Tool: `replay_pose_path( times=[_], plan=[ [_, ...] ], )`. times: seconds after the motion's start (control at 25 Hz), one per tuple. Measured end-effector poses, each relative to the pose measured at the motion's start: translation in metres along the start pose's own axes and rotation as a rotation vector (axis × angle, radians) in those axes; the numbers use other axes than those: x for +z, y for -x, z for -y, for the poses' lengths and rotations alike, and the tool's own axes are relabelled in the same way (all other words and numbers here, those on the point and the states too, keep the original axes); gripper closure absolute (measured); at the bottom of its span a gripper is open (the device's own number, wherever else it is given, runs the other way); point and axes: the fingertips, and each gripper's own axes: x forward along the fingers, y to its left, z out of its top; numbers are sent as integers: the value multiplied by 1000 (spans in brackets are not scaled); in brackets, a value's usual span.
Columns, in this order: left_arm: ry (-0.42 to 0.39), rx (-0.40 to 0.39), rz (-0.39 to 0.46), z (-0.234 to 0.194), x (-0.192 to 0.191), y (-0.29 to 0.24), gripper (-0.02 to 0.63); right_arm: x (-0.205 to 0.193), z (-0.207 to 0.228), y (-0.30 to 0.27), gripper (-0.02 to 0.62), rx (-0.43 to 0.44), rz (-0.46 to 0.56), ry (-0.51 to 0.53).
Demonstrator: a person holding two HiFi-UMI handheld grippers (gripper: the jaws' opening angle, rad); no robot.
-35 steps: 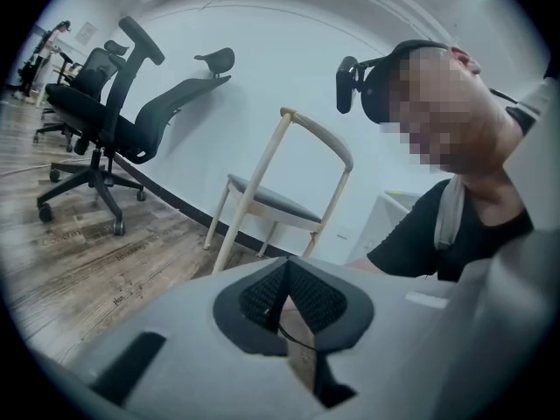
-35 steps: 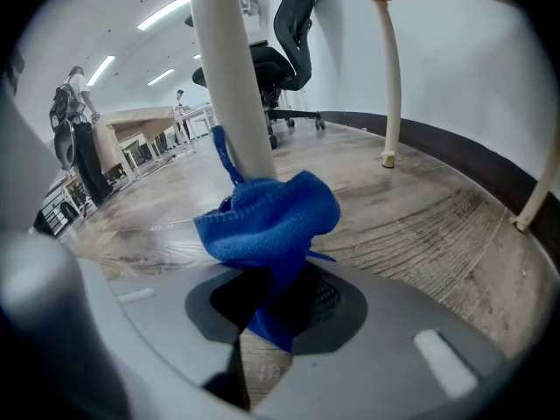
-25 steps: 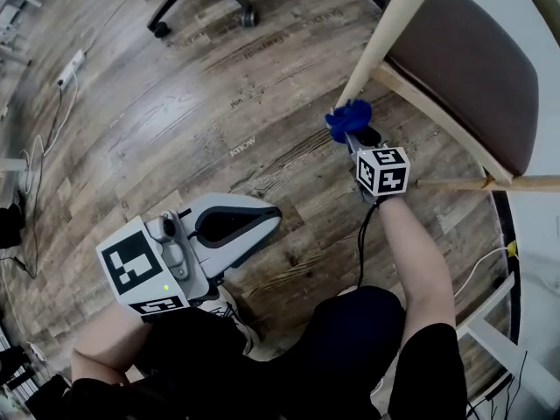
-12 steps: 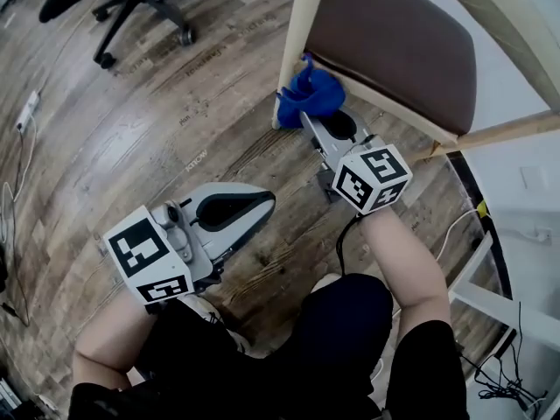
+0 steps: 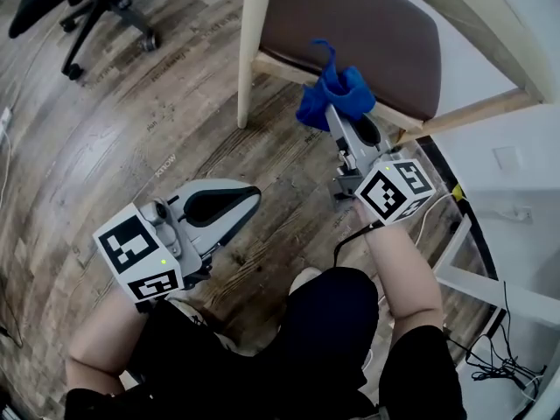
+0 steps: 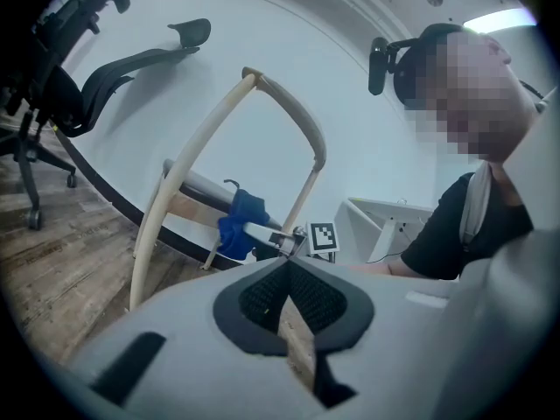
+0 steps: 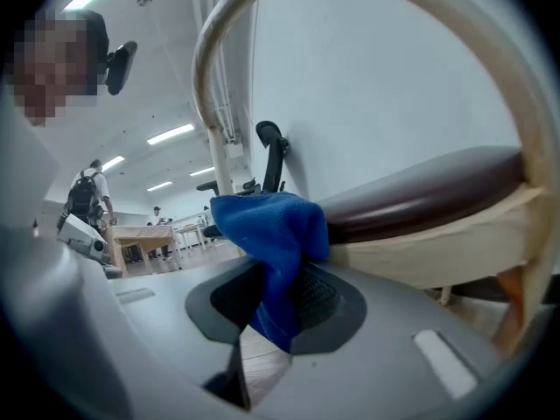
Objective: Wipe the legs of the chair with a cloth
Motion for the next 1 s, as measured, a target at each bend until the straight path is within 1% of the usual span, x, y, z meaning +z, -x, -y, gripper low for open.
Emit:
replay_pose_path(
  times=[0.28,0.4,0.48,0.64,0.72,1.0],
  plan=[
    [5,-23,-28,-1,-9,-15,601,19,67,83,508,-204,71,-55],
    [14,-19,-23,-5,-8,-18,601,27,93,119,508,-299,102,-86],
    [17,-20,-20,-5,-7,-20,600,30,106,138,508,-346,111,-85],
    [12,-25,-36,-4,-12,-26,600,30,116,154,508,-382,89,-1],
    [17,-21,-40,-6,-14,-27,601,24,119,154,508,-389,75,21],
    [24,-6,-49,-10,-17,-26,600,-10,131,149,508,-398,37,-21]
  ],
)
